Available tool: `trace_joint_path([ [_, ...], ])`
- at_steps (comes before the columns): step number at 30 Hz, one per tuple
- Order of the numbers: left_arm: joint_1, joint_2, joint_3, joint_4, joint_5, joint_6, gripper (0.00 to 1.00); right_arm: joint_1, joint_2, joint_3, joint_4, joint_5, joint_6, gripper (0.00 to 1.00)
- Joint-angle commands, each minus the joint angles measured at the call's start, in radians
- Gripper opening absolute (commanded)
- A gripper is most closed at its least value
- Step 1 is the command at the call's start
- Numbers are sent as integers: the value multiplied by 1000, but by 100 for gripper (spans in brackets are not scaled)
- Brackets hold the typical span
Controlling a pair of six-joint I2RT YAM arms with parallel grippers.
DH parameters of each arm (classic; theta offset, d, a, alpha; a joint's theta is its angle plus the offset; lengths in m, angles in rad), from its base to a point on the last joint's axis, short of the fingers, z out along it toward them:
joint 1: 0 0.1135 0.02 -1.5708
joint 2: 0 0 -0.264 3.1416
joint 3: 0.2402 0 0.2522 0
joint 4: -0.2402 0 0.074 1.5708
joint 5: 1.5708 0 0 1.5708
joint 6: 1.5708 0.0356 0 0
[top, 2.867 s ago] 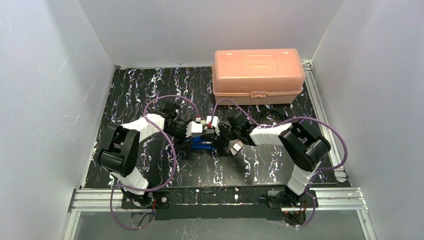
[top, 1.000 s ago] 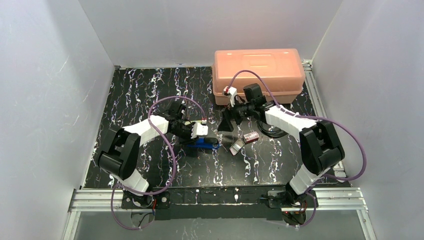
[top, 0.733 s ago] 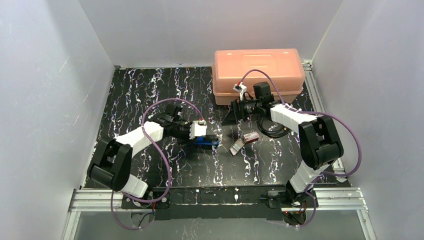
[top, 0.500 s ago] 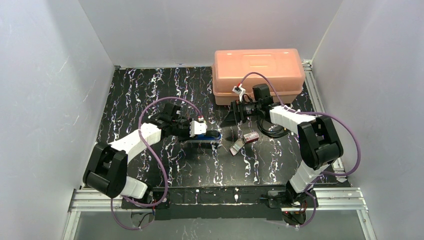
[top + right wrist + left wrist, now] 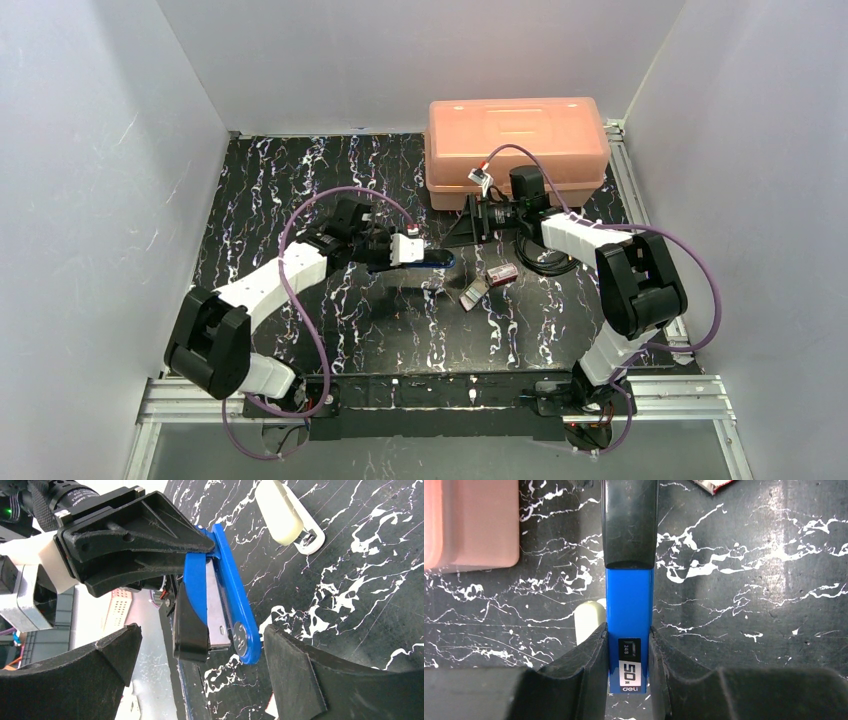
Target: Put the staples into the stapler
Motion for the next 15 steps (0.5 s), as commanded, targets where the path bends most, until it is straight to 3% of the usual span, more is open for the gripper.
trace_joint_path([
  [1, -22, -68, 57, 63, 8, -28, 0, -12, -6, 2, 61, -48, 52, 99],
  [15, -31, -104, 44, 143, -43, -85, 0, -19, -41, -64, 139, -61, 108, 99],
])
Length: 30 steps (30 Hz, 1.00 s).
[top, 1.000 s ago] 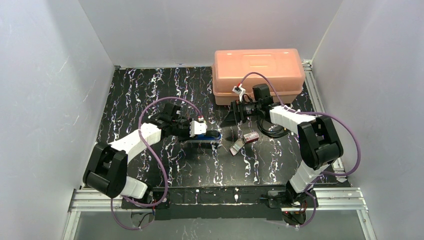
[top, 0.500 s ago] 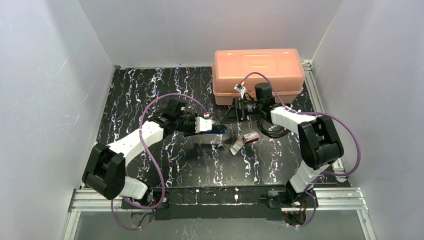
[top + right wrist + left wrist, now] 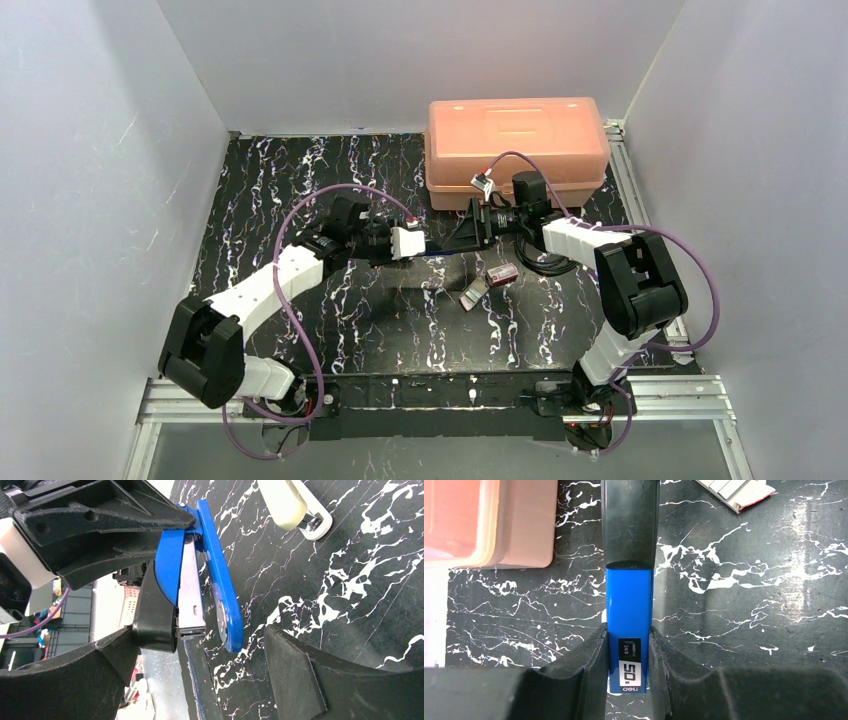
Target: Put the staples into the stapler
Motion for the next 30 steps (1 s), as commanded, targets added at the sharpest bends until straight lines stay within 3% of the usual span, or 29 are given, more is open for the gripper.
trace_joint_path([
  [1, -14, -54, 35, 81, 1, -12, 0, -4, -42, -22, 83, -32, 45, 99],
  [9, -57, -44, 6, 168, -68, -4, 0, -4, -57, -48, 151, -30, 113, 98],
  [22, -101, -24, -14, 201, -83, 15, 0, -3, -63, -73, 230, -44, 175, 83],
  [30, -111, -18, -22, 204, -84, 24, 0, -2, -56, -71, 234, -44, 176, 79],
])
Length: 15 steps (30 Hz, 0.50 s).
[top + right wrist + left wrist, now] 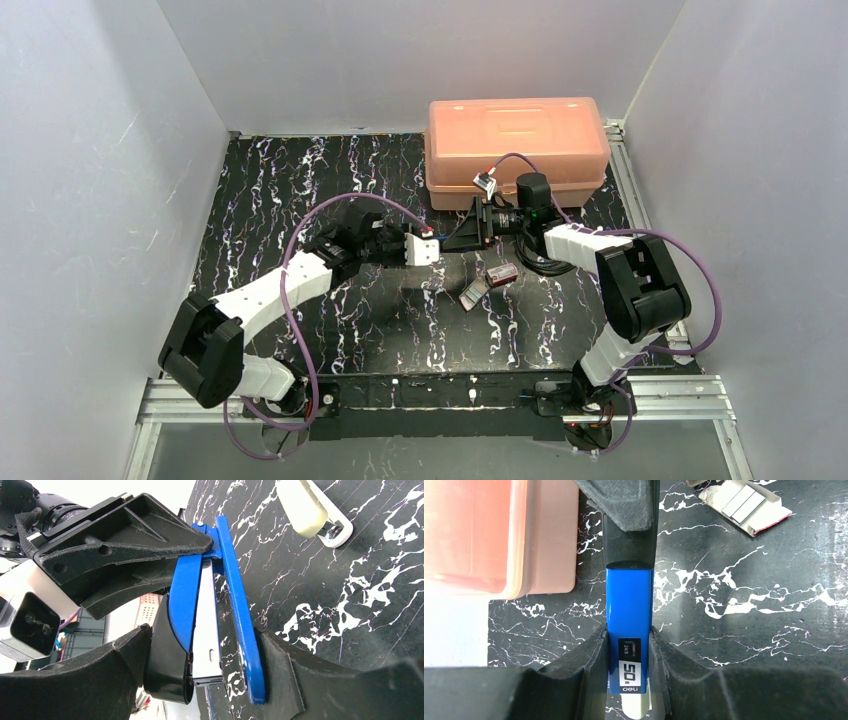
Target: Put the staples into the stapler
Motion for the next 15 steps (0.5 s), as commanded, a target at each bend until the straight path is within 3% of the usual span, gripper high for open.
trace_joint_path([
  [1, -8, -21, 1, 62, 20, 16, 0, -2, -32, -3, 44, -18, 5, 77],
  [3, -10, -18, 0, 64, 17, 20, 0, -1, -30, -7, 49, -15, 4, 70],
  [5, -10, -16, 2, 64, 14, 18, 0, -3, -31, -9, 53, -14, 1, 55],
  [6, -10, -15, 2, 65, 11, 17, 0, -3, -33, -10, 53, -15, -3, 41],
  [7, -10, -13, 2, 66, 8, 18, 0, -3, -34, -9, 52, -16, -12, 12],
  [8, -10, -13, 2, 67, 2, 19, 0, -5, -36, -5, 28, -9, -27, 1],
  [15, -10, -18, -6, 67, -23, 33, 0, -9, -25, 28, -22, -18, -82, 3],
])
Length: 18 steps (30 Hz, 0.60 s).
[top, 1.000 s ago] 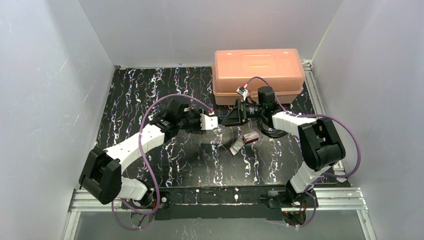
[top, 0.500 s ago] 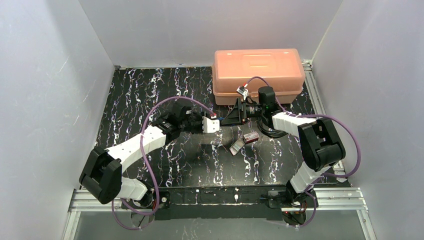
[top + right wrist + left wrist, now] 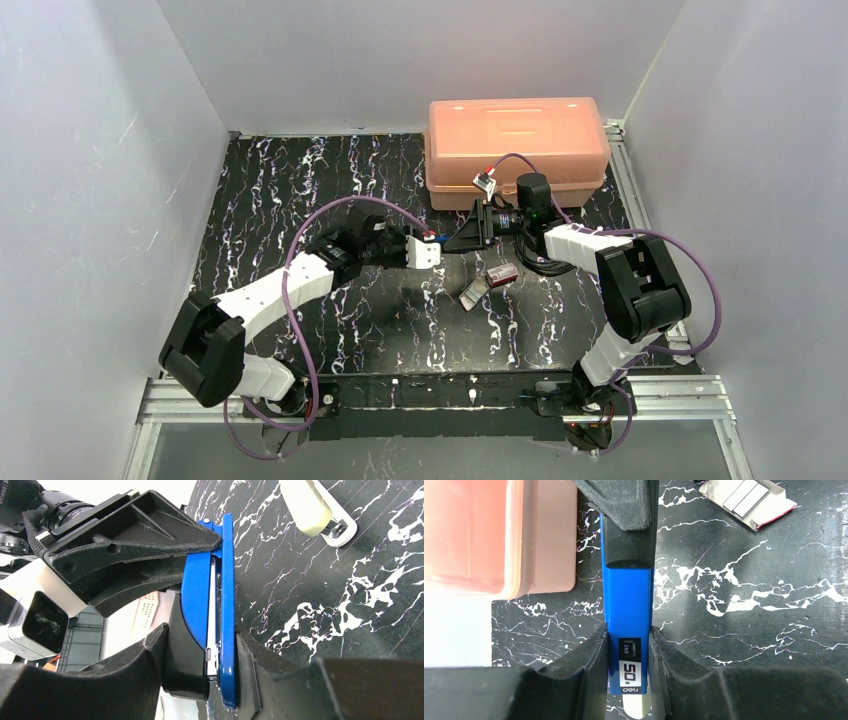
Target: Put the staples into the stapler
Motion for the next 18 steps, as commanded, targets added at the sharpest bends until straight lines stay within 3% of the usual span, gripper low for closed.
trace_joint_path([
  [1, -2, -23, 4, 50, 2, 15, 0, -9, -27, 40, -58, 9, -97, 18],
  [4, -1, -29, -2, 20, 5, 26, 0, -13, -55, 53, -164, 59, -186, 76],
  [6, -1, -33, -5, 2, 14, 33, 0, -18, -68, 54, -198, 76, -225, 96],
  [12, 20, -41, -16, -86, 53, 34, 0, -31, -93, 54, -252, 98, -306, 99],
  [18, 85, -54, 2, -241, 153, 16, 0, -33, -124, 108, -440, 154, -510, 99],
])
